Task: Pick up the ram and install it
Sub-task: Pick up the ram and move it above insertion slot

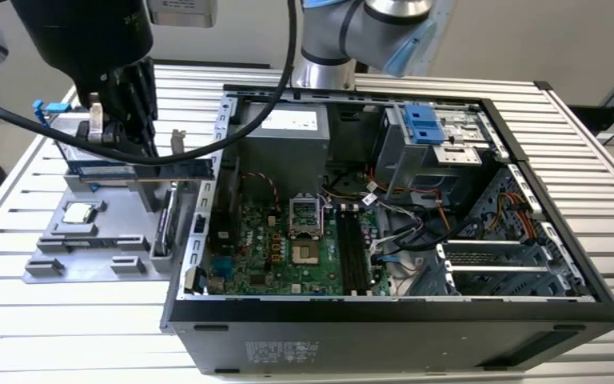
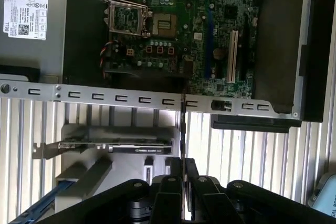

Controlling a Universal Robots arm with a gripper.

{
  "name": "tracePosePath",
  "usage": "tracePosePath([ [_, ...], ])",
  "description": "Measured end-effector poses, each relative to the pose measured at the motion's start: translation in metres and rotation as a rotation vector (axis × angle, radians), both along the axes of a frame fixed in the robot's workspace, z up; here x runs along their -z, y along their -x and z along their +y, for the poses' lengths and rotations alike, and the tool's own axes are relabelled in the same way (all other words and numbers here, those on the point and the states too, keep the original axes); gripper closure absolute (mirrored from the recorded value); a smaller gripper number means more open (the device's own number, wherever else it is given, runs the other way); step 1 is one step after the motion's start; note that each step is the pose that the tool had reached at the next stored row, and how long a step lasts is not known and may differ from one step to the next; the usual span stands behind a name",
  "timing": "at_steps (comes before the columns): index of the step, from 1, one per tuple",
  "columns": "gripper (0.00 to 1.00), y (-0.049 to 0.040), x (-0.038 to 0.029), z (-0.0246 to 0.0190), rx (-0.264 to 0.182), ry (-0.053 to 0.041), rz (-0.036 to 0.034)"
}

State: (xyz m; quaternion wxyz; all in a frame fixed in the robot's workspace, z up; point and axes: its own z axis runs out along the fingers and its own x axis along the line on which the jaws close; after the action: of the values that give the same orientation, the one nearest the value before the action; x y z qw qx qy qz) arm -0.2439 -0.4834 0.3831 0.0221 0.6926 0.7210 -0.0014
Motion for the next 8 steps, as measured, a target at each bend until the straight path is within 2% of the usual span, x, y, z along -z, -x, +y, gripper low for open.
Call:
tracePosePath([
  [8,1.0,-0.0106,-0.0001,0.0,0.0,0.0001,0.0001],
])
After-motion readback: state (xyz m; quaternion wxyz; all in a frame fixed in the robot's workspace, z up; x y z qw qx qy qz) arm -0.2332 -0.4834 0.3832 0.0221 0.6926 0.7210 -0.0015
